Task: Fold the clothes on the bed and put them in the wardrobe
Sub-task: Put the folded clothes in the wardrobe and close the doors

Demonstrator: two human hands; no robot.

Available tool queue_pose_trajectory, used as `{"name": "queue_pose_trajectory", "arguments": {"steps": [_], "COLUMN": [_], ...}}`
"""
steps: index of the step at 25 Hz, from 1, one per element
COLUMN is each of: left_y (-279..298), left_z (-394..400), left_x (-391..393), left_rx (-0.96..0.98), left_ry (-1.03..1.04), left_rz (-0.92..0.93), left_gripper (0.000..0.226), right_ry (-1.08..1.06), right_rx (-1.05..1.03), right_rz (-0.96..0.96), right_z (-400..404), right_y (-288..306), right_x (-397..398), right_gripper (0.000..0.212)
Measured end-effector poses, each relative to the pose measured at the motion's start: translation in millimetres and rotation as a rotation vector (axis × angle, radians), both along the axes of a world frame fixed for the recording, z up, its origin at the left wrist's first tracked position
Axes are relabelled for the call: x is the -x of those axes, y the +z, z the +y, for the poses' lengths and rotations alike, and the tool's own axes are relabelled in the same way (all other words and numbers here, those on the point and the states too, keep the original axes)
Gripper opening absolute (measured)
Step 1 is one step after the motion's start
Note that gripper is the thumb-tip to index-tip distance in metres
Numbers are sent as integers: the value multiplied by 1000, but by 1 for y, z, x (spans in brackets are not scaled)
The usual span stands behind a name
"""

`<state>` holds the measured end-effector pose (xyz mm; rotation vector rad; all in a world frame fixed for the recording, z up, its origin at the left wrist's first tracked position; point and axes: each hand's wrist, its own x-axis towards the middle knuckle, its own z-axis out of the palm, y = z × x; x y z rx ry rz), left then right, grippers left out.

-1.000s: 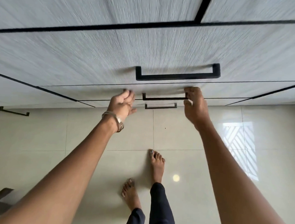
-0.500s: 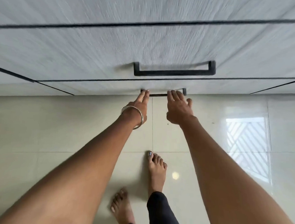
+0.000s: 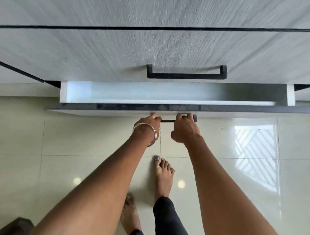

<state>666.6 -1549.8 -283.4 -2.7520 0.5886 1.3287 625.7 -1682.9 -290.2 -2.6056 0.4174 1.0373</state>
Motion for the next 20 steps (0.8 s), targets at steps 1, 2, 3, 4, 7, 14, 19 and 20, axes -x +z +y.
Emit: {"name": "queue_pose_trajectory", "arguments": {"steps": [1,2,3,4,7,14,19,20], "left_y": [3,11,20,32,72,81,87,94], "left_z": [5,9,13,16,29,92,111,114], "left_x": [13,28,41,52,81,131,126,122], "left_rx": [-16,-27,-42,-58,-27,-20,12,13], "left_ry": [-11,-23,-51,-86,-70,130,193,208], "left_rz": [64,128,183,224,198,124,241,241], "left_gripper": [64,62,58,51,32,64,56,53], "right_ry": [28,45,25,-41,-265,-45,-61,-64], "right_rx": [-18,-49,-99,-146,-174,-95,-66,-105], "right_rz": [28,76,126,185,156,114,131,139], "right_z": [4,6,8,8,15,64,72,73], "right_y": [1,7,14,24,58,88,91,99], "right_x": [17,36,55,71,101,133,136,129], "right_gripper": [52,52,51,46,19,38,31,32]}}
